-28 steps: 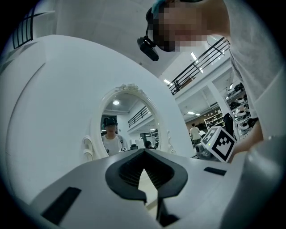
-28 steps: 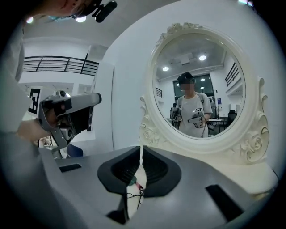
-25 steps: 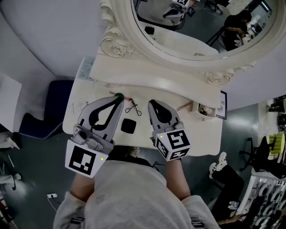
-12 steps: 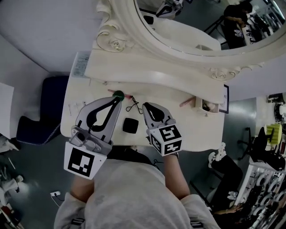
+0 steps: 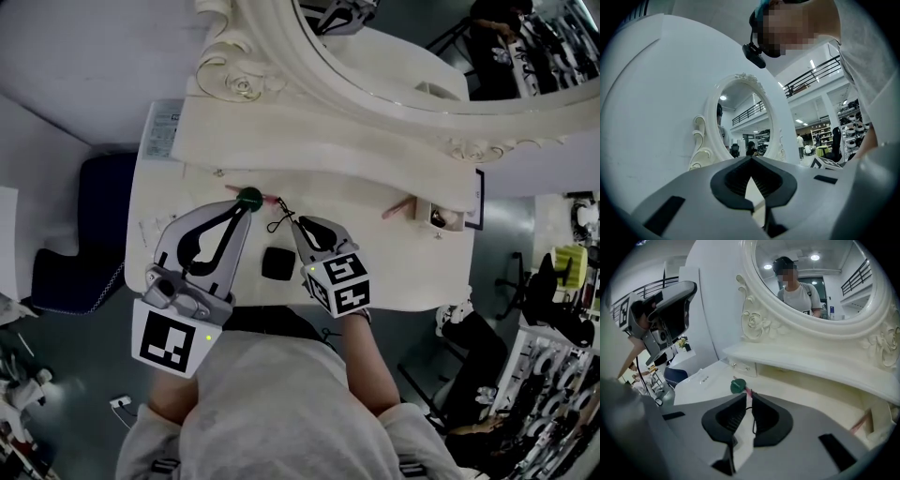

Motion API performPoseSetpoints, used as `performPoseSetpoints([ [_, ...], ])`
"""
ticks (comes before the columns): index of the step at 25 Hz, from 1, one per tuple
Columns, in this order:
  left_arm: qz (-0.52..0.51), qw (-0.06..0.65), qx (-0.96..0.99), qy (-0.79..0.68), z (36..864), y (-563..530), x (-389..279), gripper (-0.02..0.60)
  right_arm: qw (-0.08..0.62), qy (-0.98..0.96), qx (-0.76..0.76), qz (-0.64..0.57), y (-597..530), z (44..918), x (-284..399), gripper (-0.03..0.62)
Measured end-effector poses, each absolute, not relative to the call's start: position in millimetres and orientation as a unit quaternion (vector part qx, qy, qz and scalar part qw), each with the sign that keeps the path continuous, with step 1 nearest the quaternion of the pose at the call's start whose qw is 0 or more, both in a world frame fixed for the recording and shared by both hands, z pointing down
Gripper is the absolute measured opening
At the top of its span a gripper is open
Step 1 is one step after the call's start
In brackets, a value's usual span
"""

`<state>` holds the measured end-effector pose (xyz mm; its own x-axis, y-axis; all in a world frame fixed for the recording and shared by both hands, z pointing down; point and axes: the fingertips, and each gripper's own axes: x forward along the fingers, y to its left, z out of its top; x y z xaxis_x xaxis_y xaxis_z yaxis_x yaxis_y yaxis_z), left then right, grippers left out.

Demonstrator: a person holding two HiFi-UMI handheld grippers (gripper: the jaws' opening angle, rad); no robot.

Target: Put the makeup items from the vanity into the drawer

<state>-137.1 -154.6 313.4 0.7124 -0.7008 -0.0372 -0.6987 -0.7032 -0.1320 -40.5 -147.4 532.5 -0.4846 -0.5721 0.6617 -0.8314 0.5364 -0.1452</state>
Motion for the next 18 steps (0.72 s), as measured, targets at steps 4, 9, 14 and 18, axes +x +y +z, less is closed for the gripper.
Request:
performPoseSetpoints([
  [4, -0.008, 0.059, -0.924, 0.379, 321.1, -162.2, -140.6, 0.011, 0.303, -0.819, 0.421, 0.245, -148.7, 551.3, -38.2, 0.029],
  [9, -0.008, 0.046, -0.923, 0.382, 329.7, -168.9, -147.1, 0.011, 0.336, -0.808, 0.414, 0.252, -147.4, 571.8, -38.9, 0.098],
  [14, -0.01, 0.041, -0.923, 0.383, 334.9, -173.5, -150.1, 0.011, 0.364, -0.8, 0.41, 0.241, -150.6, 583.5, -41.9, 0.098],
  [18, -0.012, 0.037, -0.922, 0.386, 338.2, -174.7, -155.3, 0.011, 0.385, -0.793, 0.407, 0.24, -150.8, 595.3, -42.5, 0.098],
])
